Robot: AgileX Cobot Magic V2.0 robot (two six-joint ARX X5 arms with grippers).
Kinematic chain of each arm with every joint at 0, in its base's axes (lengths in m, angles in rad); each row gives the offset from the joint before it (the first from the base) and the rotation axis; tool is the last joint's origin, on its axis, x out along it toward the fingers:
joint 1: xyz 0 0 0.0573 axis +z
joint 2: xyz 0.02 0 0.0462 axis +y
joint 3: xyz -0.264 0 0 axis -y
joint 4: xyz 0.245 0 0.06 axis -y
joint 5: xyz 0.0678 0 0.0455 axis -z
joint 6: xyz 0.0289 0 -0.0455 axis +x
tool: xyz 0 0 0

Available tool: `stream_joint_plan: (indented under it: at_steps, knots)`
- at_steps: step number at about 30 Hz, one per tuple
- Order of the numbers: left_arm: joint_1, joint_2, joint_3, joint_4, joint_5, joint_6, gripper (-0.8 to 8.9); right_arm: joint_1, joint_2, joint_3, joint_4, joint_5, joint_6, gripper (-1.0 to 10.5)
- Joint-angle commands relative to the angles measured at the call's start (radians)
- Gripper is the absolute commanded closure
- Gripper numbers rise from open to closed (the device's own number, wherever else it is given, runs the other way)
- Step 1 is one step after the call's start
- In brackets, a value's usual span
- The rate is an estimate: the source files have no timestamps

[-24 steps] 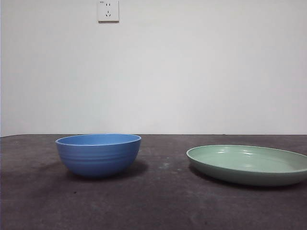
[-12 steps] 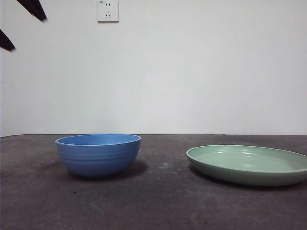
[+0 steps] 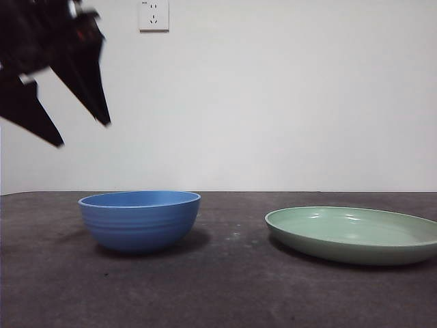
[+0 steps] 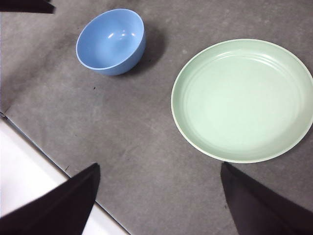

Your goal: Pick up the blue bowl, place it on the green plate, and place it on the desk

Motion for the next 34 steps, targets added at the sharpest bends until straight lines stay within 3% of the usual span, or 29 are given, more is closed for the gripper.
stream_joint_plan:
  at_steps: [1,6,17,24,31,34]
  knots:
    - [-0.005,0.079,0.021,0.045,-0.019,-0.003,4.08,0.002,0.004,0.019,0.007,-0.003,0.003,5.5]
    - [-0.005,0.18,0.021,0.08,-0.083,-0.006,4.08,0.002,0.004,0.019,0.011,-0.003,0.003,5.5]
    - [-0.01,0.303,0.021,0.147,-0.085,-0.033,4.22,0.002,0.004,0.019,0.019,-0.003,0.003,5.5]
    - [-0.016,0.312,0.021,0.153,-0.085,-0.061,6.34,0.002,0.004,0.019,0.034,-0.002,0.003,5.5]
    - [-0.016,0.312,0.021,0.152,-0.085,-0.087,6.77,0.002,0.004,0.019,0.034,-0.002,0.003,5.5]
    - [-0.02,0.312,0.021,0.151,-0.085,-0.087,7.45,0.002,0.004,0.019,0.034,-0.002,0.003,5.5]
